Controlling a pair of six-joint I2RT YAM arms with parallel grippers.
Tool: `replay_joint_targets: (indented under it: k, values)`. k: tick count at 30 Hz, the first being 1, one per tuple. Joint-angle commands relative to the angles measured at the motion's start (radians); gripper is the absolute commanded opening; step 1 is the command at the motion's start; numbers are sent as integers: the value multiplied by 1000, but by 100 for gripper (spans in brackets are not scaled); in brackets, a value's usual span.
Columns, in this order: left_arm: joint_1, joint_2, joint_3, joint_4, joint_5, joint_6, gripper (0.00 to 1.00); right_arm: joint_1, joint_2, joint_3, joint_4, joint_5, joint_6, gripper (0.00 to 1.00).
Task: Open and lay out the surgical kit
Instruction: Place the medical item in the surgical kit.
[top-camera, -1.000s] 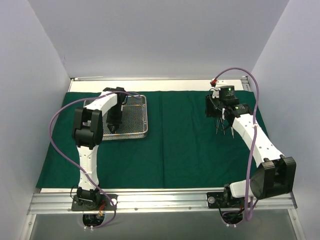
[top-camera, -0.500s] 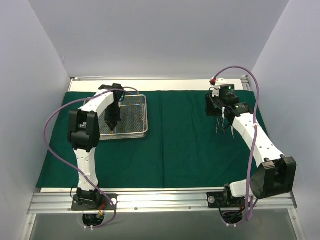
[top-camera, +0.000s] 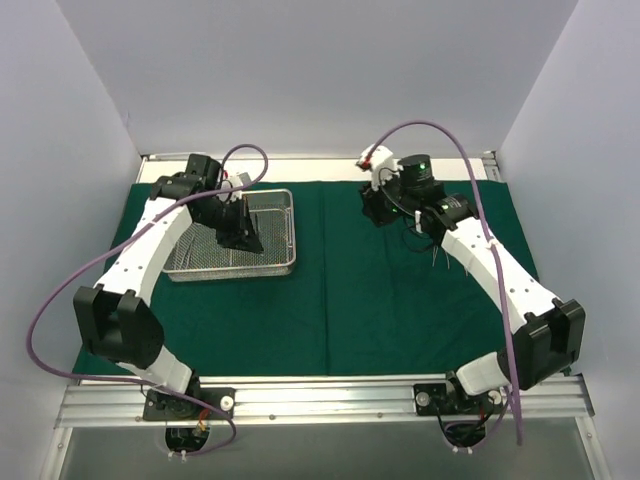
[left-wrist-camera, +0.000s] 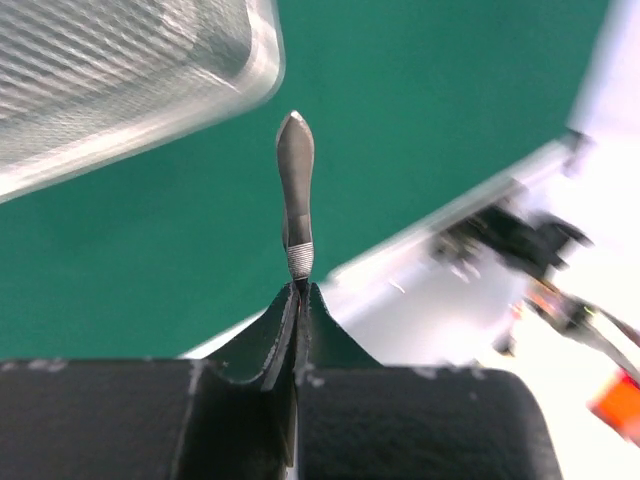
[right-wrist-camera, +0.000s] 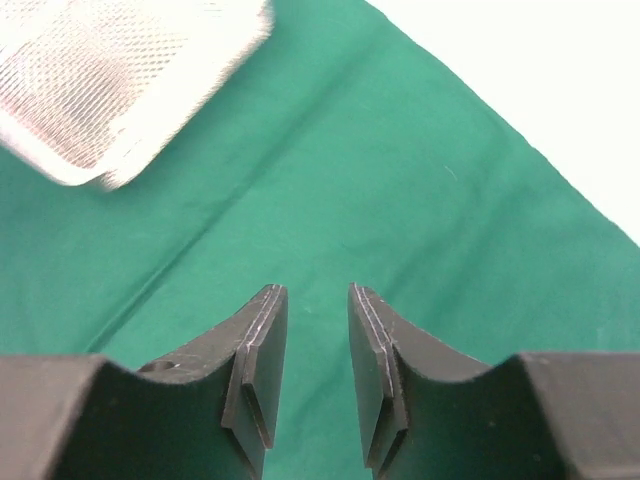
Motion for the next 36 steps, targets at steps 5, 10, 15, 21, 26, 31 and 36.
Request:
replay_joint_targets:
  k: [5, 10, 15, 21, 26, 31, 36]
  values:
    - [-83, -243, -269, 198, 418, -133, 2, 180, -214, -96, 21, -251, -529, 36]
    - [-185, -392, -441, 307, 516, -243, 2, 279, -274, -65, -198, -346, -862, 40]
    - [-284, -499, -552, 403, 564, -373, 2, 442, -280, -31, -309, -357, -941, 43]
    - [-365, -631, -670, 534, 604, -542, 2, 638, -289, 35, -453, -287, -1027, 43]
    - [-432, -683, -704, 512, 593, -590, 2, 770, -285, 76, -524, -161, -1076, 41]
    - [-504, -720, -731, 543, 598, -647, 2, 881, -242, 104, -567, -67, -1126, 39]
    - [-552, -749, -750, 548, 601, -690, 2, 958, -187, 106, -570, -18, -1153, 39]
